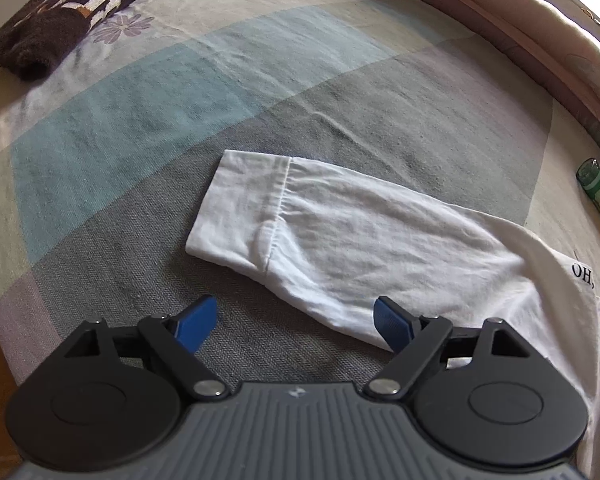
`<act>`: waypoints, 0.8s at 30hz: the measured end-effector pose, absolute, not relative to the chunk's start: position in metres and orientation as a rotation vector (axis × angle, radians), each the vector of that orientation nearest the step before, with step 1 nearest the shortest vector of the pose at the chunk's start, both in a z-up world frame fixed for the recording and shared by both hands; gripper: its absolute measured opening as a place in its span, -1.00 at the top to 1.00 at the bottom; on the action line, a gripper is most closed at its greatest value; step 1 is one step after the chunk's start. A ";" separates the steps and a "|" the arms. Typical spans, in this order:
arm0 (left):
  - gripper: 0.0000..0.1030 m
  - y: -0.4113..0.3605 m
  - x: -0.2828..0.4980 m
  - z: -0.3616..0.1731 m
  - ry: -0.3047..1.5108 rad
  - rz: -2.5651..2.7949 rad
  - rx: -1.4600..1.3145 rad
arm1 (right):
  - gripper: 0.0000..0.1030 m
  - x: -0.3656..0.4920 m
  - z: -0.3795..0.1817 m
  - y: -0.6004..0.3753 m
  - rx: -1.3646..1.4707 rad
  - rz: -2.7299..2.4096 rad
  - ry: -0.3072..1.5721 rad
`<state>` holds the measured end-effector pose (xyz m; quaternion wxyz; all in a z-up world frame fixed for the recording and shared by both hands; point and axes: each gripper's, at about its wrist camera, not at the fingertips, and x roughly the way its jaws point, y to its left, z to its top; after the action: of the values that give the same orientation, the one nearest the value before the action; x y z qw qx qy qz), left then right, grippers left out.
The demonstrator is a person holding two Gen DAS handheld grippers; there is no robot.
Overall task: Fold clothes
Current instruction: 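Grasp the sleeve cuff with the left gripper while the right gripper pinches the shirt body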
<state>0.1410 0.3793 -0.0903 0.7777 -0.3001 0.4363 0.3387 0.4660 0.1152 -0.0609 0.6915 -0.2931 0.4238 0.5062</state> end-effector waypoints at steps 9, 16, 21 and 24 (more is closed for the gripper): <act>-0.58 0.397 0.111 -0.104 0.699 0.744 -0.942 | 0.50 0.417 -0.052 0.117 -0.539 1.236 0.980; -0.27 0.420 0.113 -0.107 0.574 0.827 -0.950 | 0.44 0.402 -0.052 0.113 -0.517 1.228 0.985; 0.66 0.417 0.128 -0.101 0.675 0.916 -0.790 | 0.30 0.402 -0.048 0.109 -0.497 1.198 0.978; 0.76 0.415 0.134 -0.093 0.695 0.922 -0.712 | 0.28 0.402 -0.046 0.107 -0.503 1.189 0.965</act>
<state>0.1337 0.4147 -0.0932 0.7788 -0.3291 0.3216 0.4263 0.4022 0.1066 -0.0461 0.6923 -0.2253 0.4320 0.5323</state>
